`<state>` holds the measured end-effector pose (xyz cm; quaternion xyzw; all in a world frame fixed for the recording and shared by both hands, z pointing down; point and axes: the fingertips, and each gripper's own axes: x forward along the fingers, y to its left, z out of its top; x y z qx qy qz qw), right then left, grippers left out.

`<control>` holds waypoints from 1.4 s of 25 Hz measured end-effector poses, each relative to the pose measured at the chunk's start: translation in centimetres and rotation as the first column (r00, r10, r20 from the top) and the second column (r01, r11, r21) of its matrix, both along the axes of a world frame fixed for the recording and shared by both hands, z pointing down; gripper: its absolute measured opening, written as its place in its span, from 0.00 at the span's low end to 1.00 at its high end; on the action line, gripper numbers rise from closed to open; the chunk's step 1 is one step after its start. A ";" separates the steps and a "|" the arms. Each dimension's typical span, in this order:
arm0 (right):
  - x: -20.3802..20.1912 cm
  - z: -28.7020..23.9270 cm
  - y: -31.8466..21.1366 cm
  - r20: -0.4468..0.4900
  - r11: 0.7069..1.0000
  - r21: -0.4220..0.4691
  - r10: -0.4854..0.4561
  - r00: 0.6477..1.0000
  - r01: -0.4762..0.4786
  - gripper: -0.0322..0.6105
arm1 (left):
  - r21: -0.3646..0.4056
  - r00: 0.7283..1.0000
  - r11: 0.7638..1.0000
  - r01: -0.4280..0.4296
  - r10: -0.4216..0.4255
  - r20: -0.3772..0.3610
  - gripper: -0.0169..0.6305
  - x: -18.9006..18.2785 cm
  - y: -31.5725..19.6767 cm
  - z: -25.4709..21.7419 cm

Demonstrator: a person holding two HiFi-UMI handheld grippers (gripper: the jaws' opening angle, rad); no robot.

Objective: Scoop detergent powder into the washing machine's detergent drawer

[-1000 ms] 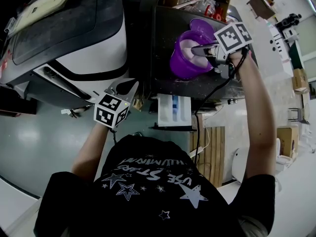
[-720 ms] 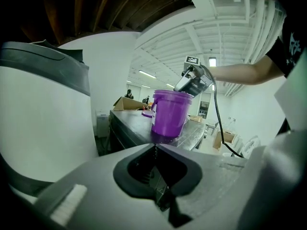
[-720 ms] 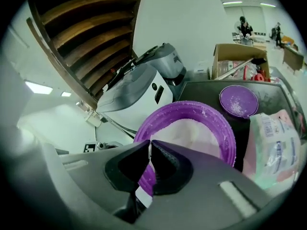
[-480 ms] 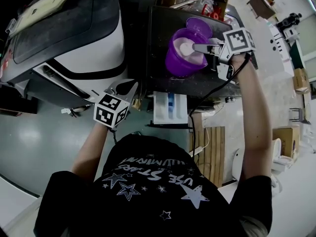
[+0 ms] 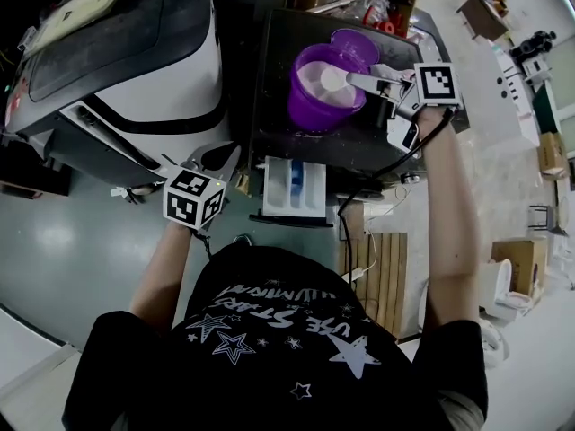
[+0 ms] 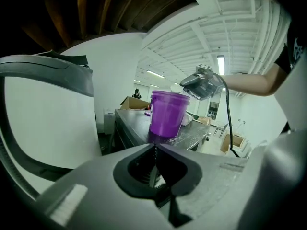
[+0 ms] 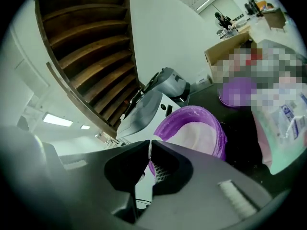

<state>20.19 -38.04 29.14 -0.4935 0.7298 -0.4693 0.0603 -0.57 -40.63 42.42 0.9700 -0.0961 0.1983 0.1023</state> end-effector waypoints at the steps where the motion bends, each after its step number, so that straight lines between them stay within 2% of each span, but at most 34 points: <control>1: 0.0 -0.2 0.4 0.017 1.000 0.013 0.001 1.000 -0.001 0.11 | -0.001 1.000 1.000 0.009 -0.009 0.001 0.03 0.0 0.3 -0.1; 9: -0.3 -1.4 3.5 0.131 0.994 0.105 0.001 0.991 -0.015 0.11 | 0.001 0.998 0.998 0.062 -0.062 0.017 0.03 -0.6 3.8 -0.5; 15: -1.8 -0.6 6.1 0.220 0.988 0.153 -0.048 0.974 0.014 0.11 | 0.014 0.995 0.996 0.090 -0.090 0.047 0.03 -1.2 6.7 -0.5; 23: -4.6 3.0 10.2 0.304 0.986 0.146 -0.120 0.945 0.078 0.11 | 0.005 0.986 0.989 0.148 -0.148 0.078 0.03 -1.8 10.2 0.5; 35: -10.4 10.0 14.0 0.349 0.976 0.089 -0.219 0.911 0.200 0.11 | -0.002 0.953 0.960 0.280 -0.277 0.123 0.03 -4.3 14.8 2.1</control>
